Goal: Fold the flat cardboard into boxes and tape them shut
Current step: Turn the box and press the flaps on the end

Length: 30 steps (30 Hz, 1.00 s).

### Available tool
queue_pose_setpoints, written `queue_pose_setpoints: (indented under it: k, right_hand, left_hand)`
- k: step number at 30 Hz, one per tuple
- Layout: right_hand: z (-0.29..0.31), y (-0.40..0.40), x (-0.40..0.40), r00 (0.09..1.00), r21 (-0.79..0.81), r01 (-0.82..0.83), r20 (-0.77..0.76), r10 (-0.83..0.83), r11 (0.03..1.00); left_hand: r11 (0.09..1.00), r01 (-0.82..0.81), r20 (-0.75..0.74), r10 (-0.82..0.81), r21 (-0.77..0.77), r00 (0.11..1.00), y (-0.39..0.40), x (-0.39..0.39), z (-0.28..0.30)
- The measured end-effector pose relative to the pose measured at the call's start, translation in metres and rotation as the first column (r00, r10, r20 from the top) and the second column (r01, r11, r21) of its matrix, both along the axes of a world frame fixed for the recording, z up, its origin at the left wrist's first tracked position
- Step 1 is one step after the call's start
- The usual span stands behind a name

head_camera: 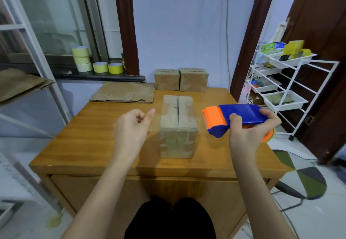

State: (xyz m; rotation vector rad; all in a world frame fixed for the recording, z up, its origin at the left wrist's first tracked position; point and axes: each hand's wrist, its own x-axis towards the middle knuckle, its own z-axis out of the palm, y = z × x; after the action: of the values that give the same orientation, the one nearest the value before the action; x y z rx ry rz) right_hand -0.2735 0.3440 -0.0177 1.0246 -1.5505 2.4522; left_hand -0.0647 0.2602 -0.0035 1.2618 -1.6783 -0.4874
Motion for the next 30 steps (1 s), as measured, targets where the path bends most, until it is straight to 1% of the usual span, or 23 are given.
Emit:
queue_pose_setpoints:
  k: [2,4,6,8,11,12,14,16,18,22,25,30]
  right_hand:
    - [-0.001,0.0,-0.003,1.0,0.004,0.007,-0.006,-0.007,1.0]
    - [-0.002,0.002,-0.005,0.998,0.029,0.012,-0.062,-0.011,1.0]
    - [-0.003,0.002,-0.005,0.997,0.038,0.008,-0.078,-0.005,0.999]
    - [-0.003,0.004,-0.006,0.998,0.026,0.001,-0.061,0.001,1.0]
    - [-0.003,0.009,-0.013,1.0,-0.017,-0.002,-0.027,0.001,1.0]
    - [-0.004,0.012,-0.017,0.999,-0.022,0.012,-0.035,-0.013,1.0]
    - [-0.004,0.015,-0.024,0.993,-0.001,0.027,-0.114,-0.027,1.0]
    - [-0.002,0.017,-0.026,0.978,0.054,0.017,-0.21,-0.005,0.998]
    - [0.001,0.016,-0.026,0.957,0.096,0.033,-0.29,-0.003,0.995]
    - [0.006,0.013,-0.028,0.924,0.192,0.062,-0.382,0.017,0.979]
    - [0.01,0.013,-0.027,0.894,0.279,0.103,-0.447,0.034,0.955]
    - [0.013,0.009,-0.025,0.828,0.31,0.188,-0.56,0.019,0.932]
  left_hand:
    - [0.999,-0.009,0.012,0.01,-0.037,1.0,0.004,0.0,-0.002]
    - [0.999,-0.009,0.008,0.009,-0.042,1.0,0.005,-0.002,-0.004]
    - [0.999,-0.009,0.012,0.009,-0.037,1.0,0.003,-0.004,-0.008]
    - [1.0,0.002,0.002,-0.002,-0.015,1.0,0.001,-0.004,-0.01]
    - [0.999,0.008,-0.064,-0.005,0.044,0.998,-0.008,0.008,-0.008]
    - [0.998,0.012,-0.06,-0.008,0.057,0.998,-0.01,0.012,-0.006]
    - [0.999,0.026,-0.016,-0.025,0.04,1.0,-0.015,0.016,-0.004]
    - [0.999,0.032,0.025,-0.033,0.028,0.999,-0.018,0.014,-0.004]
    - [0.998,0.036,0.05,-0.039,0.051,0.998,-0.023,0.011,-0.005]
    - [0.993,0.038,0.019,-0.04,0.113,0.999,-0.027,0.009,-0.007]
    - [0.994,-0.01,0.066,0.003,0.11,0.998,-0.027,0.008,-0.005]
    - [0.994,-0.045,0.105,0.034,0.097,0.994,-0.029,0.009,-0.009]
